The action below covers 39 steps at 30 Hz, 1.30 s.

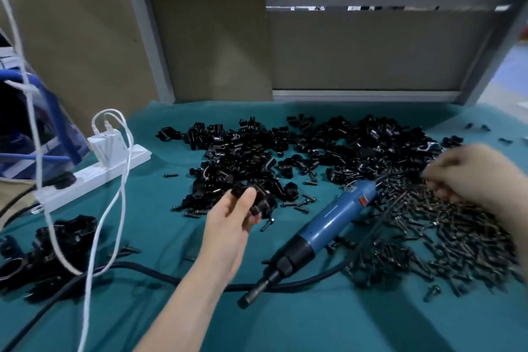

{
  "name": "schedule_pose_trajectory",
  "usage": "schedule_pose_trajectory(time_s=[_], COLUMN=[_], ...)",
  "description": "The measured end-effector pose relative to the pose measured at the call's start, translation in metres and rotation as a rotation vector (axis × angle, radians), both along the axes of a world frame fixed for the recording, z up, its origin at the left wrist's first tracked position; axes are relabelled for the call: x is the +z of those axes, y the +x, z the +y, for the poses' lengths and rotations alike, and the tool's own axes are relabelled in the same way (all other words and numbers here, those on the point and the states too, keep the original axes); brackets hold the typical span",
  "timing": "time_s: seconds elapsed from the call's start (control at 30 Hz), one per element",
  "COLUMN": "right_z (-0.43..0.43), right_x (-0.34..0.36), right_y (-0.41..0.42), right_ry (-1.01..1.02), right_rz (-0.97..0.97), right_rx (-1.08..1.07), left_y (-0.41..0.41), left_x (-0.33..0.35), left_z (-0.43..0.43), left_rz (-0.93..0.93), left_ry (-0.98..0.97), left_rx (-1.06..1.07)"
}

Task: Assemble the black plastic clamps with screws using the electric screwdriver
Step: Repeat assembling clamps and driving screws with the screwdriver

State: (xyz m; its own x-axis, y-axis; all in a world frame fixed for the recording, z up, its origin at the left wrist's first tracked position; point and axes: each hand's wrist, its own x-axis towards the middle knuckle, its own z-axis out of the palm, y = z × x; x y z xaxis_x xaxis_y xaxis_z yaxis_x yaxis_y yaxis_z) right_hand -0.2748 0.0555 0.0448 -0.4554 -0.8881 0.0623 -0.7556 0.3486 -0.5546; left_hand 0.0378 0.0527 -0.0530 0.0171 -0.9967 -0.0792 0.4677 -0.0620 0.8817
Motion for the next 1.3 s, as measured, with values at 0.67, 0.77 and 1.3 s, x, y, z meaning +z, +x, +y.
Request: schedule_pose_trajectory(time_s=[0.67,0.77,1.3], right_z=[-0.056,-0.022,0.035], right_x=[-0.044,-0.044,-0.050], right_y=[0.137,0.141,0.151], right_ry=[-0.111,-0.175,-0.433], right_rz=[-0.226,-0.530,-0.528], right_rx=[0.548,0.587,0.628], left_y=[0.009,0.004,-0.003], left_x=[-0.004,-0.002,0.009], left_z=[-0.008,-0.002,0.018], left_rz=[0.342,0.270,0.145], left_ry=[0.104,0.045,-0.093], left_rx=[-0.123,-0.188,-0.316])
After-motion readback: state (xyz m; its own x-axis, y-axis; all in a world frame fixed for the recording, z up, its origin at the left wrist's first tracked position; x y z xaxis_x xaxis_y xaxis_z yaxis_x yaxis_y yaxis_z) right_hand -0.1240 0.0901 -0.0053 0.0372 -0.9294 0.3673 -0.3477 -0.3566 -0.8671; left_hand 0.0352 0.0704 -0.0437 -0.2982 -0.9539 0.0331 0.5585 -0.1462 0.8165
